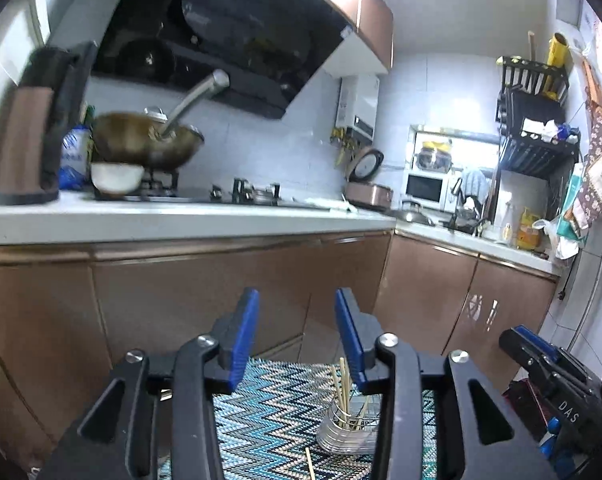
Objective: Organize utensils
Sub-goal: 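Open both tools and lift them away from the basket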
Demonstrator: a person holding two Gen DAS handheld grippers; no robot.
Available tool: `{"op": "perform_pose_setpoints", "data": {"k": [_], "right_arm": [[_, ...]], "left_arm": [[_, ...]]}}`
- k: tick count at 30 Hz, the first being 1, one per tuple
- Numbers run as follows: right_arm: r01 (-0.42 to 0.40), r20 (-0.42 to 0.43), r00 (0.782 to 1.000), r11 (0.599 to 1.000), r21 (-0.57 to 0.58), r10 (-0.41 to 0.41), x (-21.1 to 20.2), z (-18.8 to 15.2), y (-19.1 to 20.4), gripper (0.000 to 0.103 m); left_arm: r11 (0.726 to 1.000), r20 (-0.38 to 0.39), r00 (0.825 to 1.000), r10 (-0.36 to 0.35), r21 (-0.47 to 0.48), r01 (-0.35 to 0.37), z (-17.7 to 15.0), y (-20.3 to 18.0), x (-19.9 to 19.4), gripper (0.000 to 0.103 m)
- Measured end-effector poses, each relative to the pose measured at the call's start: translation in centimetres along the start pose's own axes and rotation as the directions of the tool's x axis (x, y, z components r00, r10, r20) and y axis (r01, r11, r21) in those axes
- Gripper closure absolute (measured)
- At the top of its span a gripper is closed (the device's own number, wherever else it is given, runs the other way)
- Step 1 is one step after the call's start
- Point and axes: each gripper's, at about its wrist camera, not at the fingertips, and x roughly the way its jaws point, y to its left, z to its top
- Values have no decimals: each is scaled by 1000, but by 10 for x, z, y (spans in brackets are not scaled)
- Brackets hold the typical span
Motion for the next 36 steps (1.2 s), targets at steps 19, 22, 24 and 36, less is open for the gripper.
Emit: {"op": "perform_pose_setpoints", "data": {"k": [19, 22, 24, 36], "right_arm": [[24, 0, 1000, 1000, -13, -24, -94, -13, 35, 62], [25, -5, 1000, 1000, -16, -26, -100, -13, 38, 61], [27, -16, 999, 999, -23, -28, -102, -13, 39, 61], [2, -144, 990, 1000, -30, -6, -60, -39, 37, 60]], "left_arm": [[994, -28, 1000, 10, 107, -7, -25, 4, -86, 64], [994, -28, 1000, 14, 112, -11, -28, 7, -91, 63], [993, -34, 999, 22, 118, -18, -31, 9, -91, 63], [982, -169, 980, 102, 175, -72, -63, 23, -47, 56]]}}
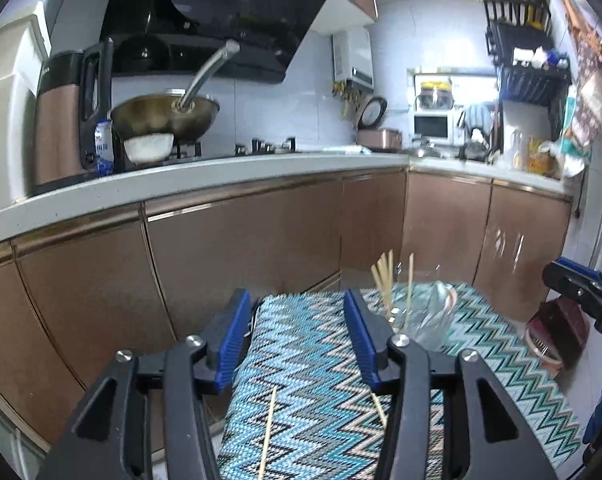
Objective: Organize utensils
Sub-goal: 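Open both tools and lift them away from the basket, then move the left tool toward a remaining chopstick while the right tool approaches another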
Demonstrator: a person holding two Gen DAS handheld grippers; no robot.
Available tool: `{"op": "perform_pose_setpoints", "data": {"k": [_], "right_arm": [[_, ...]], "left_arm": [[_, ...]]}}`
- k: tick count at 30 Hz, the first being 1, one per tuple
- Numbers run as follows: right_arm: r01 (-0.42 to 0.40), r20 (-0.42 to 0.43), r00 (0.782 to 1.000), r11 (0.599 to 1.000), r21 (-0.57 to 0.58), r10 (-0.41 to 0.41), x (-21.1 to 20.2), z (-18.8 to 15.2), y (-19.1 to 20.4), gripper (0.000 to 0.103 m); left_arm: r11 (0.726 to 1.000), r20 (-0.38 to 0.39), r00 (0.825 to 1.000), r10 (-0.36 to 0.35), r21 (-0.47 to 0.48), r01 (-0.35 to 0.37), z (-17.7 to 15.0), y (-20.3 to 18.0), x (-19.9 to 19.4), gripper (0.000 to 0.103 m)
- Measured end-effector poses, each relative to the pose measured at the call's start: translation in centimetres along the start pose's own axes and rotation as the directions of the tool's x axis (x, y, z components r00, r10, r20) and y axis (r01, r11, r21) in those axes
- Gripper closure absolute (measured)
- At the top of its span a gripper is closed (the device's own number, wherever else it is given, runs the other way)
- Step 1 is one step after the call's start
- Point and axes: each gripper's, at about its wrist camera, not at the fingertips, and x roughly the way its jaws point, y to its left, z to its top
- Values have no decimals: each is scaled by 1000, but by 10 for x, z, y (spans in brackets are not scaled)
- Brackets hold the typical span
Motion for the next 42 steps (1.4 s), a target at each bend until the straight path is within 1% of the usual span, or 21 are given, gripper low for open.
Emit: {"op": "perform_pose_setpoints", "data": {"k": [5, 9, 12, 15, 16, 18, 19, 21, 25, 28, 30, 32, 34, 35, 37, 38, 41, 42], "right_arm": [[-22, -71, 997, 1000, 1, 22, 31, -16, 1, 60], [-40, -142, 989, 999, 12, 42, 59, -31, 1, 60], [-49, -196, 979, 999, 20, 52, 79, -43, 1, 60], [-50, -254, 966, 998, 25, 55, 101, -52, 1, 60], [-50, -272, 961, 998, 24, 55, 107, -55, 2, 60], [-56, -324, 944, 998, 27, 62, 124, -61, 3, 60], [-58, -345, 936, 998, 27, 64, 131, -64, 4, 60], [-68, -398, 914, 997, 22, 71, 147, -73, 6, 61], [-87, -483, 871, 996, 24, 88, 177, -91, 13, 71], [-99, -525, 845, 995, 26, 98, 196, -103, 17, 78], [-104, -543, 833, 994, 26, 102, 208, -108, 19, 81], [-104, -560, 823, 994, 12, 93, 219, -113, 20, 86], [-103, -576, 814, 995, -4, 82, 232, -117, 20, 88], [-103, -582, 810, 995, -12, 77, 236, -118, 21, 89], [-102, -596, 800, 994, -22, 69, 247, -122, 22, 89], [-102, -603, 795, 994, -27, 65, 252, -123, 23, 89], [-92, -625, 779, 995, -47, 42, 266, -128, 23, 89], [-89, -638, 769, 995, -53, 35, 272, -130, 22, 89]], "left_arm": [[1000, -69, 998, 9, 2, -9, -13, 4, 27, 55], [1000, -135, 991, 17, 6, -16, -26, 5, 51, 55], [1000, -203, 979, 8, -9, -10, -40, 10, 71, 55], [999, -276, 961, -17, -38, 6, -50, 17, 96, 55], [999, -299, 954, -27, -52, 12, -53, 21, 103, 55], [996, -347, 936, -59, -84, 32, -59, 29, 118, 55], [994, -373, 925, -76, -98, 43, -63, 32, 126, 55], [992, -406, 909, -97, -111, 56, -70, 36, 138, 55], [988, -478, 868, -131, -130, 77, -83, 40, 160, 56], [986, -522, 840, -148, -146, 83, -93, 44, 174, 56], [984, -542, 825, -160, -152, 92, -97, 45, 182, 62], [980, -569, 801, -188, -169, 109, -102, 47, 191, 75], [976, -593, 779, -205, -179, 121, -108, 48, 200, 79], [976, -600, 772, -210, -180, 125, -110, 48, 203, 81], [971, -618, 751, -231, -194, 138, -114, 49, 211, 86], [968, -629, 738, -244, -207, 144, -116, 50, 216, 88], [965, -653, 712, -258, -215, 152, -119, 52, 226, 90], [963, -661, 703, -264, -220, 155, -120, 53, 229, 90]]}}
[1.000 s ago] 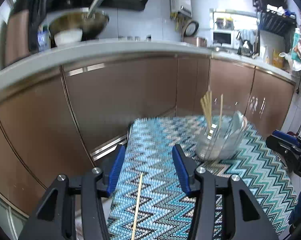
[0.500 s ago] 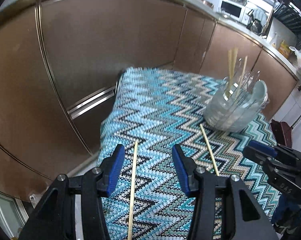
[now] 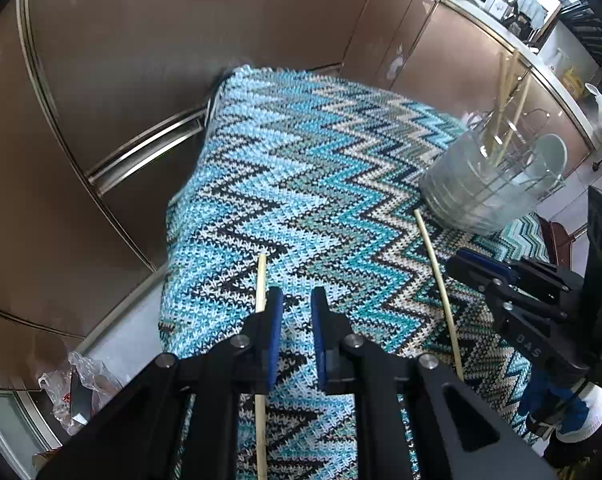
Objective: Organize utensils
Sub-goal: 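Move the left tool toward a remaining chopstick while the right tool approaches another, then grasp a wooden chopstick with the left tool while the right tool grasps the other chopstick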
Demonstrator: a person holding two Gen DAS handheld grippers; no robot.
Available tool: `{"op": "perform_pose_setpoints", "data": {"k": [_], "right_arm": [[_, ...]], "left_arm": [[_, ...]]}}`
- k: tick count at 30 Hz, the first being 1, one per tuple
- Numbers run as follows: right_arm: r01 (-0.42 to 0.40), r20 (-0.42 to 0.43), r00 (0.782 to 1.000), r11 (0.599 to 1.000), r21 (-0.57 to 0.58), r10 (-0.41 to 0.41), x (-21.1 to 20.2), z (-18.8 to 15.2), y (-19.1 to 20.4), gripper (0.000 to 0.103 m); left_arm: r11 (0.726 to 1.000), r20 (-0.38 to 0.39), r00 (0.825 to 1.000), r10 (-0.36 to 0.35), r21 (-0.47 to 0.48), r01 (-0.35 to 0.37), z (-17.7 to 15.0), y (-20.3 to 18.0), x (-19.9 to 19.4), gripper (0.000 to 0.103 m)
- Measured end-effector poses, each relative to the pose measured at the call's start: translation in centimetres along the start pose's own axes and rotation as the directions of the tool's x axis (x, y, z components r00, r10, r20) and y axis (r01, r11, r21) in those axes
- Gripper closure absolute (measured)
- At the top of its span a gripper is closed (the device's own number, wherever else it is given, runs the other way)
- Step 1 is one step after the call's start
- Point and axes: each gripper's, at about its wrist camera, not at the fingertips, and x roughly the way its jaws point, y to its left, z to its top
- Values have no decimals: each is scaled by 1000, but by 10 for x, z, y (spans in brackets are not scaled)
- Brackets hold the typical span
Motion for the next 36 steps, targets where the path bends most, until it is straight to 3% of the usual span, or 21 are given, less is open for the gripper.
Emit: {"op": "perform_pose_setpoints", "data": {"k": [7, 23, 31, 36], "right_arm": [[41, -71, 997, 999, -24, -43, 27, 10, -1, 89], [-19, -157, 987, 1000, -15, 16, 48, 20, -5, 88], [-74, -183, 981, 996, -43, 65, 49, 18, -1, 93], [-81, -185, 980, 996, -43, 71, 48, 16, -2, 92]], "left_arm": [[999, -84, 996, -36, -10, 35, 6, 9, 17, 91], [1000, -219, 976, -6, 0, 6, 14, 13, 50, 93], [999, -201, 979, -23, 24, 28, 16, 11, 40, 94], [999, -189, 982, 5, 34, 1, 23, 12, 30, 91]]}}
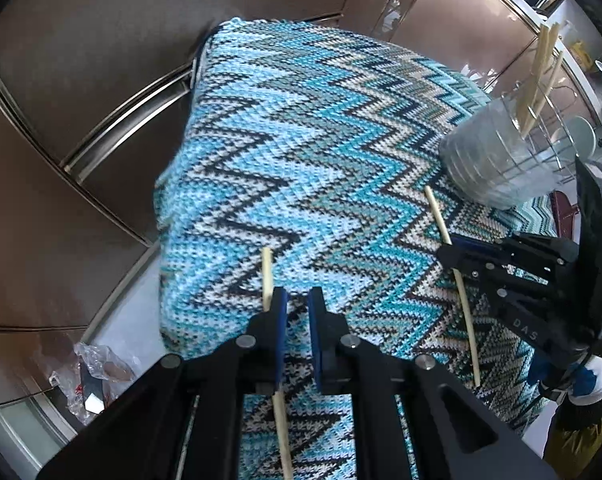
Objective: Organize utensils
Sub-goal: 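Grasp a wooden chopstick with the left tool while the right tool grasps the other chopstick, then lift both chopsticks upright and carry them over the wire basket with both tools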
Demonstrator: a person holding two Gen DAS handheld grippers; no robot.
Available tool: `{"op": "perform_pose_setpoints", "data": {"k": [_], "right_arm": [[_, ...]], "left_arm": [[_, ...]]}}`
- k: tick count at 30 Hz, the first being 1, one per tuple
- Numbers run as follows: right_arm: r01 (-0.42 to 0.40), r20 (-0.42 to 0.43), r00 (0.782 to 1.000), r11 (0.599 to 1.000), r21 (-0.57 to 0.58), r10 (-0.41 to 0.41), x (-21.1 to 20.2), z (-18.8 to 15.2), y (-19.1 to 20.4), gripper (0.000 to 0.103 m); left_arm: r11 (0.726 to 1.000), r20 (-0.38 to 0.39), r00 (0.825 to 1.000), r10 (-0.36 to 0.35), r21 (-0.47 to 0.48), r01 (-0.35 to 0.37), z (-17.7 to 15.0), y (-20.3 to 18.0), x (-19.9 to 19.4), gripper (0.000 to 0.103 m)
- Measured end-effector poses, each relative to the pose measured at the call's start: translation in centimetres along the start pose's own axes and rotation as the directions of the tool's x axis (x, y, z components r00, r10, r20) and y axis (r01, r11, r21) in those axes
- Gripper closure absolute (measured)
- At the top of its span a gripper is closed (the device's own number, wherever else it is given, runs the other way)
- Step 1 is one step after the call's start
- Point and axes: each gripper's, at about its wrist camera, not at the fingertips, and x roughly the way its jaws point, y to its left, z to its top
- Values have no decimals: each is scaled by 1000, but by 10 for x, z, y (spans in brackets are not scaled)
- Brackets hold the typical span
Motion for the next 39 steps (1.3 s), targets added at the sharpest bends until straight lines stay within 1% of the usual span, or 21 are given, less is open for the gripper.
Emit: {"op": "perform_pose_setpoints", "data": {"k": [2, 7, 12, 16, 20, 26, 30, 35, 39], "right_arm": [[-3, 1, 1000, 1000, 4, 3, -2, -2, -1, 92], [-6, -2, 1000, 1000, 10, 6, -1, 2, -5, 91], [8, -25, 1000, 1000, -14, -9, 3, 10, -1, 89], [13, -55, 998, 999, -38, -15, 7, 15, 2, 89], [17, -80, 997, 998, -54, -21, 10, 19, 5, 89], [20, -88, 996, 999, -37, -23, 13, 23, 6, 93], [4, -78, 997, 1000, -10, -5, 6, 16, 3, 98], [-4, -31, 1000, 1000, -3, 4, -18, 0, 3, 98], [-8, 34, 999, 1000, -6, 8, -45, -16, 7, 98]], "left_arm": [[1000, -13, 1000, 11, -11, -11, 2, 4, 2, 87], [1000, -64, 998, 18, -24, -20, 2, 9, 13, 87], [1000, -94, 995, 23, -3, -24, 5, 8, 21, 87], [1000, -110, 994, 16, 1, -16, 7, 9, 23, 88], [999, -114, 993, 34, -2, -34, 6, 4, 24, 91], [998, -100, 993, 56, -13, -58, 1, -2, 23, 98], [998, -79, 995, 59, -31, -62, -5, -1, 13, 98], [998, -30, 998, 58, -23, -58, -16, -6, -8, 98], [998, 26, 998, 59, -4, -59, -27, -12, -28, 98]]}}
